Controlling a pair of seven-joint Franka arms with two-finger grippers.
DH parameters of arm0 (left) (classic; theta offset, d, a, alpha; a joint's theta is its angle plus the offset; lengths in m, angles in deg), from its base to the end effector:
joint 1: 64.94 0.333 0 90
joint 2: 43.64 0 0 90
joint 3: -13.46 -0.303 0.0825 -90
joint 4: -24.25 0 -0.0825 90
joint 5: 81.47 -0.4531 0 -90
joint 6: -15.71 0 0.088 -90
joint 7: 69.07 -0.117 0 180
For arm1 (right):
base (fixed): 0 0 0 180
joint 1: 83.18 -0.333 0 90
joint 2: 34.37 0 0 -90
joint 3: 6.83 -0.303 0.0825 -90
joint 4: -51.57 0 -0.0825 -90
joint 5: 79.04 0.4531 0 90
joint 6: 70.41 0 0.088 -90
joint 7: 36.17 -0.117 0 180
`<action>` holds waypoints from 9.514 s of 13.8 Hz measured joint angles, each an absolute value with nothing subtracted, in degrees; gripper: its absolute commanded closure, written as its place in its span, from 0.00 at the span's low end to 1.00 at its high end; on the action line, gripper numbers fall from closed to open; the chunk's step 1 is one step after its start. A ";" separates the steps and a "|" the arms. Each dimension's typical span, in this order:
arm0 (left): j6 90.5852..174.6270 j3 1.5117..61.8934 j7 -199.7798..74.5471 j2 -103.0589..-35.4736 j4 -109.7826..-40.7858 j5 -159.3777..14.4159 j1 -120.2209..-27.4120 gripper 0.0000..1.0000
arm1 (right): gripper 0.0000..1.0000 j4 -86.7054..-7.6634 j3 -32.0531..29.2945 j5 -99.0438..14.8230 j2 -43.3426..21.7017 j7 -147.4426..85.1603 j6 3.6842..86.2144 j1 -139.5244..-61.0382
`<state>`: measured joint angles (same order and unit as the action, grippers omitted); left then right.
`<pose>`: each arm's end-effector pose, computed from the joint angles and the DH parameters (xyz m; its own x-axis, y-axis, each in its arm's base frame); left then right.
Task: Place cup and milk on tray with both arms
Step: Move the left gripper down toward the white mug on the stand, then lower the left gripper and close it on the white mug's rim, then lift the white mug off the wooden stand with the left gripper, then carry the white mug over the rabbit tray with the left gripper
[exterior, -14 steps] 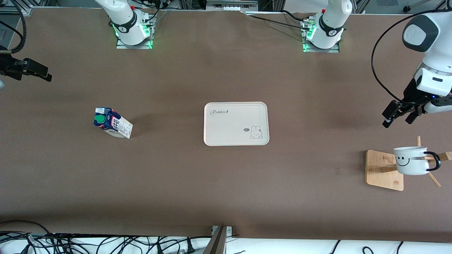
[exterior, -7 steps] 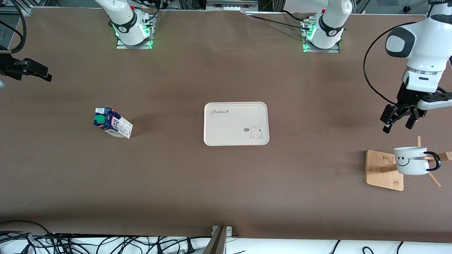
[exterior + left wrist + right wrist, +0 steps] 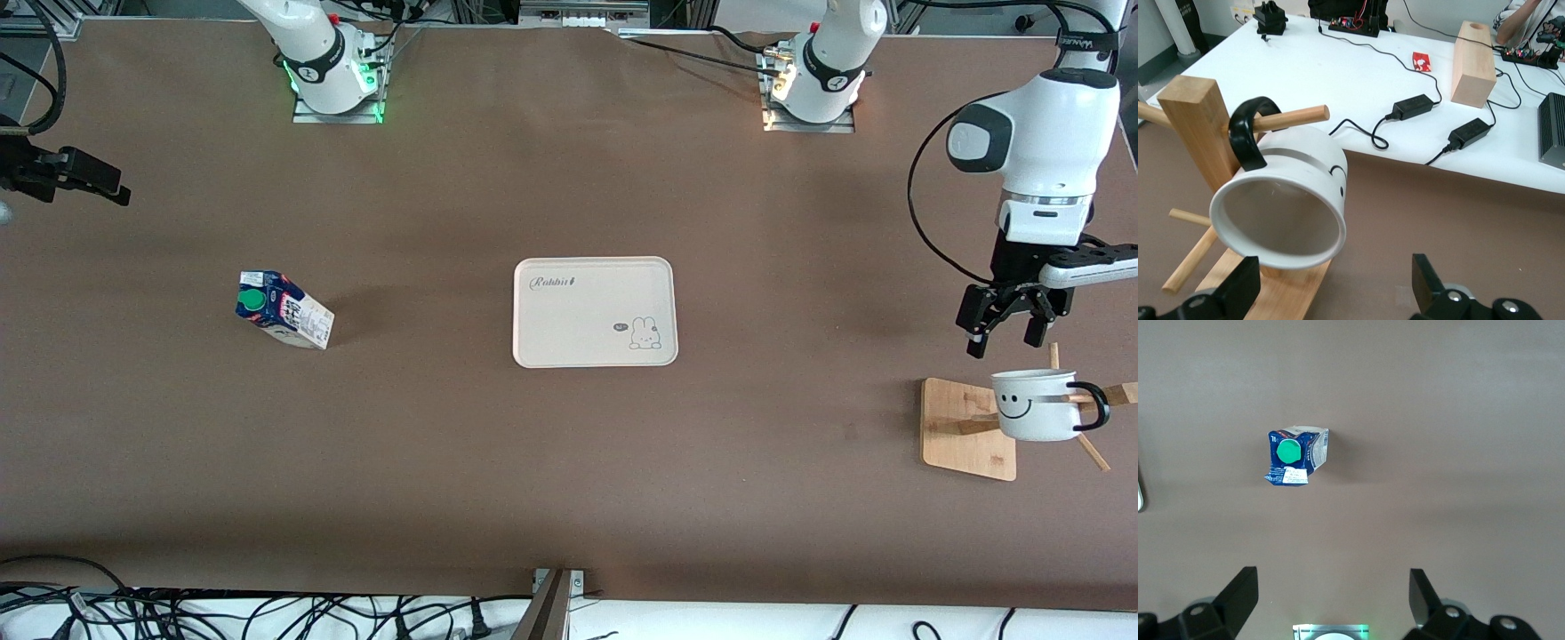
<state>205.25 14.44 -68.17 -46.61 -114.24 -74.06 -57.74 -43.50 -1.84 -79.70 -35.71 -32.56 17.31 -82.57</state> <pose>0.5851 0.0775 0.3151 0.6406 0.2141 0.7375 0.2178 -0.9716 0.0928 0.6051 -0.0612 0.5651 0.9939 -0.0344 -0.1052 -0.0343 -0.9994 0.0028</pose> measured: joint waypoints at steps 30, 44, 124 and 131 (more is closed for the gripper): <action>215.93 14.23 -68.63 -57.38 -106.25 -76.86 -56.15 0.00 | 0.00 -43.50 -1.55 -79.70 -35.71 -32.56 16.66 -82.56; 216.01 14.77 -68.66 -58.63 -104.75 -76.98 -56.42 1.00 | 0.00 -43.50 -1.77 -79.70 -35.71 -32.56 16.20 -82.57; 140.62 41.50 -25.76 -74.71 -77.01 -85.88 -80.65 1.00 | 0.00 -43.39 -1.80 -79.69 -35.71 -32.56 16.20 -82.57; 140.94 39.02 -25.76 -79.27 -73.76 -87.89 -81.97 1.00 | 0.00 -43.39 -1.80 -79.69 -35.71 -32.56 16.20 -82.58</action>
<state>140.94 39.02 -25.76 -79.27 -73.76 -87.89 -81.97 -43.39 -1.80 -79.69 -35.71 -32.56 16.20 -82.58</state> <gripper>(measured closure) 0.921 0.000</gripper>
